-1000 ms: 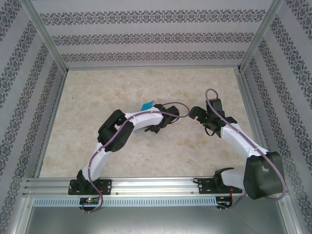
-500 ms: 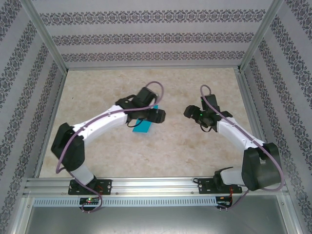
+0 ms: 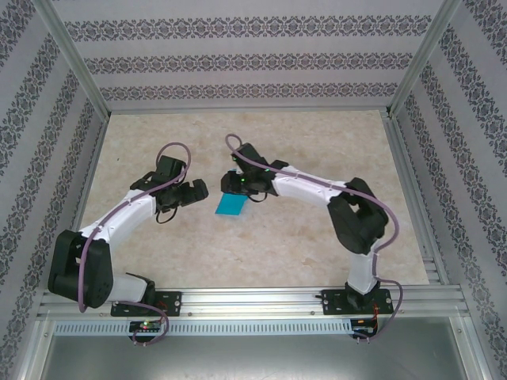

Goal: Fold a paper plane with a square sheet of paper (pick it up from the middle)
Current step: Rotate the paper at the center of the table.

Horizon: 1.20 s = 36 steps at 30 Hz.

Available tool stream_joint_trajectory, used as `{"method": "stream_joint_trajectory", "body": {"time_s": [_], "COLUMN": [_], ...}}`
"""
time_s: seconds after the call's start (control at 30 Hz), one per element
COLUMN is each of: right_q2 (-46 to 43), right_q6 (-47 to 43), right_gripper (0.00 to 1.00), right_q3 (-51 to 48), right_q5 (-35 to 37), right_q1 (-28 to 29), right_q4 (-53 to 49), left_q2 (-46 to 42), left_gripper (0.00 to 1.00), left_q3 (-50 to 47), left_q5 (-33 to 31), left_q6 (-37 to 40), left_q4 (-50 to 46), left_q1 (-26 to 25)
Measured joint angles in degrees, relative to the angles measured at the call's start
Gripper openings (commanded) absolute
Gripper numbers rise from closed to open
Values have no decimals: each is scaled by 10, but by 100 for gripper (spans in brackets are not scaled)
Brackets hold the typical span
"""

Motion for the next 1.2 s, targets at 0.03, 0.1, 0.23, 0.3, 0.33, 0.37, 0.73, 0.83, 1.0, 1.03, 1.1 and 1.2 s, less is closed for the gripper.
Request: {"method": "stream_joint_trajectory", "body": {"time_s": [0.03, 0.1, 0.23, 0.3, 0.33, 0.37, 0.73, 0.83, 1.0, 1.03, 1.1, 1.2], "right_q2": [20, 52, 106, 123, 129, 133, 135, 111, 49, 37, 10, -45], "right_q6": [0, 0, -4, -11, -14, -18, -118, -166, -196, -190, -165, -120], "right_gripper": [36, 36, 36, 36, 36, 36, 37, 37, 49, 51, 58, 61], "right_q3": [22, 52, 89, 94, 94, 94, 89, 53, -24, -37, -59, -94], "right_q5": [-1, -2, -5, -6, -7, -8, -48, -56, -68, -74, -87, -86], "right_q1": [6, 14, 17, 17, 17, 17, 17, 15, 0, -5, -16, -26], "right_q4": [-7, -16, -47, -57, -62, -69, -105, -105, -126, -125, -110, -71], "left_q2": [-1, -2, -3, -3, -3, -3, 1, 3, 4, 4, 10, 28], "left_gripper": [100, 100, 100, 100, 100, 100, 99, 97, 89, 87, 83, 71], "left_q3": [-4, -10, -13, -13, -13, -13, -13, -13, -17, -19, -21, -21], "left_q5": [-2, -2, -7, -9, -10, -10, 12, 31, 78, 90, 114, 146], "left_q6": [-2, -4, -7, -7, -7, -7, -6, -4, -3, -4, -5, -10], "left_q4": [0, 0, -1, -1, -1, -1, 2, 8, 45, 55, 72, 100], "left_q1": [4, 6, 7, 9, 10, 10, 10, 10, 10, 9, 7, -5]}}
